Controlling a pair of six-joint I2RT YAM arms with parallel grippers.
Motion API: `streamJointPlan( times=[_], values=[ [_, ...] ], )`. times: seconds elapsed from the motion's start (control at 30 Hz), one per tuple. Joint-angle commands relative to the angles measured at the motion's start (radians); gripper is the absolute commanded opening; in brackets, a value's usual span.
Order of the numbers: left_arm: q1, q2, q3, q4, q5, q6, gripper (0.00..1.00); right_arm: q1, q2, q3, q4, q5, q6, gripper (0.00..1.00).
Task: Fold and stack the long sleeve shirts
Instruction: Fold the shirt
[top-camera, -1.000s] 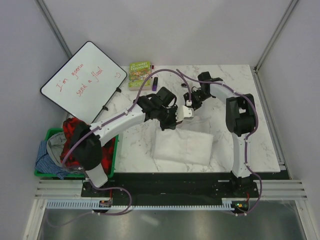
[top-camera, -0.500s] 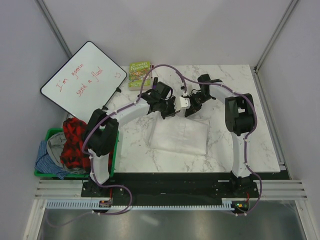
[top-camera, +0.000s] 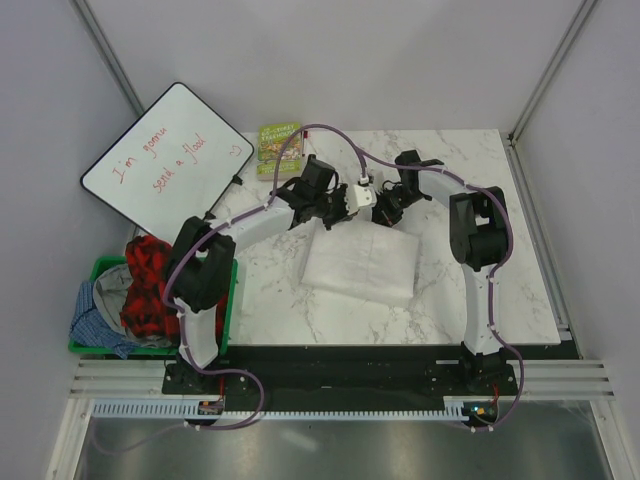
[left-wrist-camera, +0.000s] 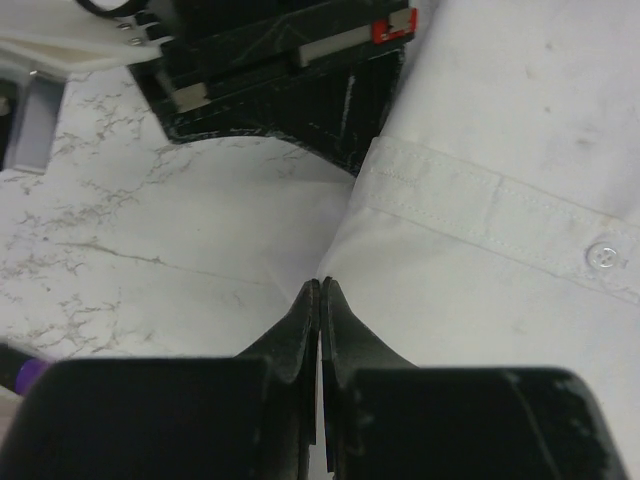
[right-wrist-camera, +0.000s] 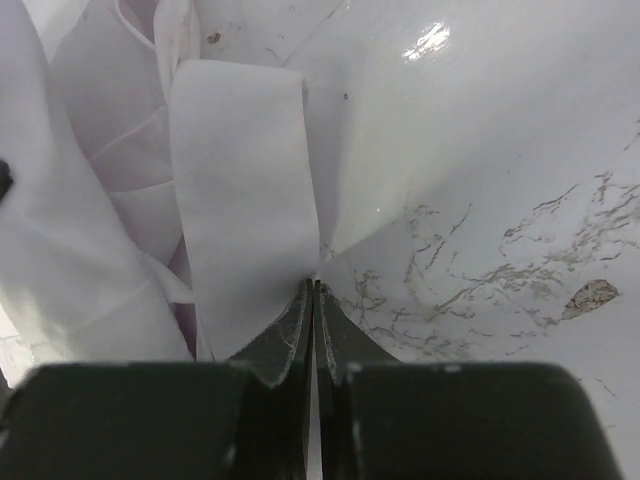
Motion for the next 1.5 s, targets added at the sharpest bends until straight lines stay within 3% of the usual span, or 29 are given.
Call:
streamJointPlan(
  times=[0.0,0.23,0.37,0.43,0.47,0.5,0.53,0.57,0.63,0.73,0.83,0.87,1.03,1.33,1.47],
  values=[
    [0.036,-0.03,-0.003,0.13,-0.005,-0.057,0.02,0.007,0.015,0.007,-0.033,-0.03,-0.038,0.07],
    [0.038,0.036,-0.038,0.205,-0.008,-0.051,0.02,0.002,0.028,0.058,-0.048,-0.018,-0.032,0.1],
    [0.035,0.053,-0.04,0.204,0.033,-0.058,0.02,-0.009,0.034,0.107,-0.049,0.024,-0.016,0.18],
    [0.035,0.059,-0.022,0.169,0.045,-0.071,0.1,-0.013,0.026,0.14,-0.051,0.047,-0.009,0.21],
    [0.035,0.058,-0.012,0.149,0.042,-0.069,0.13,-0.021,0.023,0.156,-0.057,0.082,-0.005,0.27],
    [0.036,0.053,0.004,0.103,0.036,-0.068,0.27,-0.027,0.014,0.189,-0.075,0.093,-0.002,0.32],
    [0.039,0.049,0.014,0.072,0.02,-0.063,0.35,-0.042,0.008,0.209,-0.091,0.102,-0.003,0.44],
    [0.045,0.041,0.02,0.055,0.012,-0.065,0.47,-0.053,0.002,0.229,-0.126,0.113,-0.006,0.47],
    [0.085,0.003,0.029,-0.008,0.031,-0.086,0.54,-0.094,-0.032,0.271,-0.157,0.114,-0.005,0.56],
    [0.154,-0.045,0.064,-0.119,0.105,-0.176,0.64,-0.134,-0.109,0.246,-0.232,0.107,-0.022,0.61],
    [0.203,-0.091,0.051,-0.198,0.186,-0.229,0.68,-0.153,-0.211,0.11,-0.249,0.087,-0.031,0.66],
    [0.214,-0.095,0.043,-0.21,0.205,-0.253,0.76,-0.153,-0.231,0.047,-0.247,0.082,-0.034,0.68],
    [0.276,-0.062,0.029,-0.25,0.315,-0.359,0.8,-0.156,-0.27,-0.053,-0.246,0.07,-0.06,0.72],
    [0.306,-0.023,-0.021,-0.174,0.331,-0.496,0.84,-0.16,-0.203,-0.076,-0.2,0.084,-0.031,0.87],
    [0.317,-0.002,-0.012,-0.166,0.311,-0.509,0.83,-0.159,-0.192,-0.085,-0.23,0.056,-0.043,0.85]
  ],
)
